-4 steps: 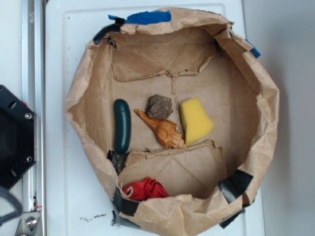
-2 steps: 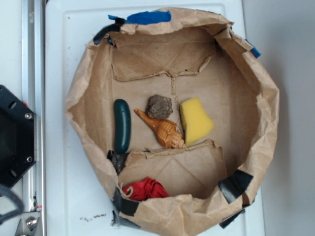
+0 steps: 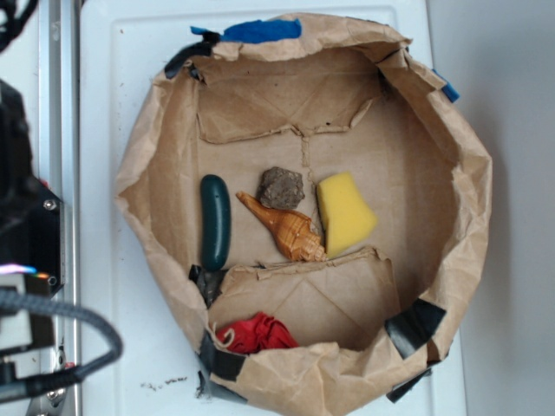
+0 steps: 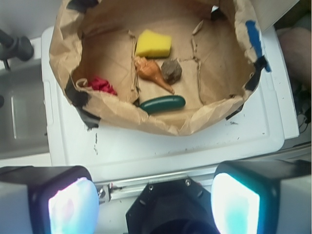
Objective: Grab the rock.
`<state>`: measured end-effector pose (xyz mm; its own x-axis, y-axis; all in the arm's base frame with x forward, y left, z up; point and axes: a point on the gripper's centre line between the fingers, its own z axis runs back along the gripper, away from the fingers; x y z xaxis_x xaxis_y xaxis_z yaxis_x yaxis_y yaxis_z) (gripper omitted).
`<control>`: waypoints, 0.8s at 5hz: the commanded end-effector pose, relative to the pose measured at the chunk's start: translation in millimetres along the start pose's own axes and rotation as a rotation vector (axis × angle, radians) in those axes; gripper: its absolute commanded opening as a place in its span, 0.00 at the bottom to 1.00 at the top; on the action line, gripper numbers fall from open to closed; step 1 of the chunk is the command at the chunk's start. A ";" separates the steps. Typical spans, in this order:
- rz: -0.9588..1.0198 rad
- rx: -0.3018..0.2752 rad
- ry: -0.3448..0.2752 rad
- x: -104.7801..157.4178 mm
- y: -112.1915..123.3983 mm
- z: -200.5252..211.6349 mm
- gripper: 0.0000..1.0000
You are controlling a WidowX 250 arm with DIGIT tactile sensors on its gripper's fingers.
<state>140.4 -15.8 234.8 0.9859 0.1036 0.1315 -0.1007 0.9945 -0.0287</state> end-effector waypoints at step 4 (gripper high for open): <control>-0.366 -0.025 -0.004 80.5 -8.6 -35.3 1.00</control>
<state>221.2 -16.6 196.2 0.9565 -0.2797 0.0824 0.2814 0.9596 -0.0089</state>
